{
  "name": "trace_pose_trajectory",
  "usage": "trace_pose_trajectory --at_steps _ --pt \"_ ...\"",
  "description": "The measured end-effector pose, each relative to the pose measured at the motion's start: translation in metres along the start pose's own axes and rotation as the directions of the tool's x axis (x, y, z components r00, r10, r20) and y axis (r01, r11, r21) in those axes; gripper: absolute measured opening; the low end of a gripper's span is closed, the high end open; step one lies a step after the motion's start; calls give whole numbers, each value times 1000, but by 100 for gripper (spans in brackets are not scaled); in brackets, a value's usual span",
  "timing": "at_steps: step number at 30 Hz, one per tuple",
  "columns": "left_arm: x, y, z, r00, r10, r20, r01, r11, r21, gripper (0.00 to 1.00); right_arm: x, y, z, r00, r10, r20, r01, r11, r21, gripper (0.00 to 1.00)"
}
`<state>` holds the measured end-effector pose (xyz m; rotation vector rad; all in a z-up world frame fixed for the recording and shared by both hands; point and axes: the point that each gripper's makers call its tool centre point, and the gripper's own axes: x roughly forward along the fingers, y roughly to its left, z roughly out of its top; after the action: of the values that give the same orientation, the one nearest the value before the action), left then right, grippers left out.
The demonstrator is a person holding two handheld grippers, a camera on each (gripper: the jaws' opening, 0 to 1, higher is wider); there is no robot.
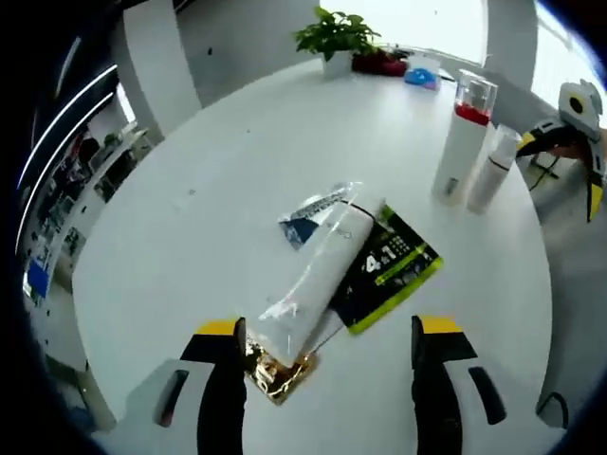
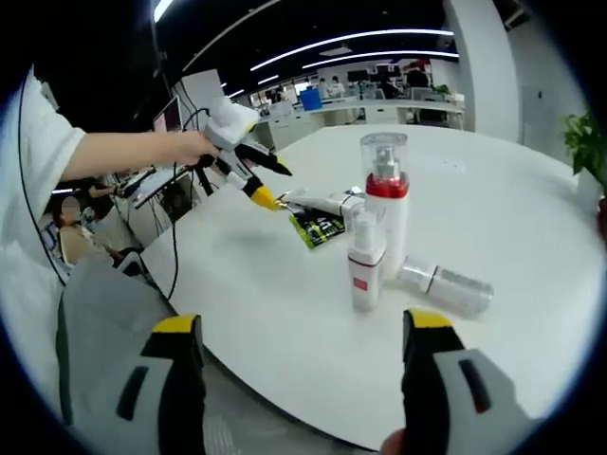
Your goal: Arrange the skincare products in the storage area until every visible bottle or jar stands upright without overlapping.
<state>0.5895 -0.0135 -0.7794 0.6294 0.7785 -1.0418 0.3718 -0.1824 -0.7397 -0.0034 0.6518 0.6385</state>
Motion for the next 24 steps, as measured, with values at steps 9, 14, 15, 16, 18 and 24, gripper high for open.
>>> trace_pose_trajectory --at_steps 9,14,15,16,18,24 --pt "19 19 2 994 -52 -91 61 993 98 61 -2 -3 2 1000 -14 14 14 1000 19 87" --pt "30 19 -2 983 -94 -160 122 976 179 58 -2 -5 2 1000 -21 19 20 999 29 87" --pt "32 19 -3 979 -106 -172 139 971 194 57 -2 -5 2 1000 -22 20 21 999 31 87" --pt "35 18 -3 977 -115 -180 151 968 203 57 -2 -5 3 1000 -21 21 20 999 34 87" --pt "40 17 -3 972 -136 -190 176 962 208 55 -2 -6 3 999 -23 23 22 999 37 87" --pt "51 10 -8 952 -175 -251 240 936 259 49 -3 -8 4 999 -31 31 29 998 51 87"
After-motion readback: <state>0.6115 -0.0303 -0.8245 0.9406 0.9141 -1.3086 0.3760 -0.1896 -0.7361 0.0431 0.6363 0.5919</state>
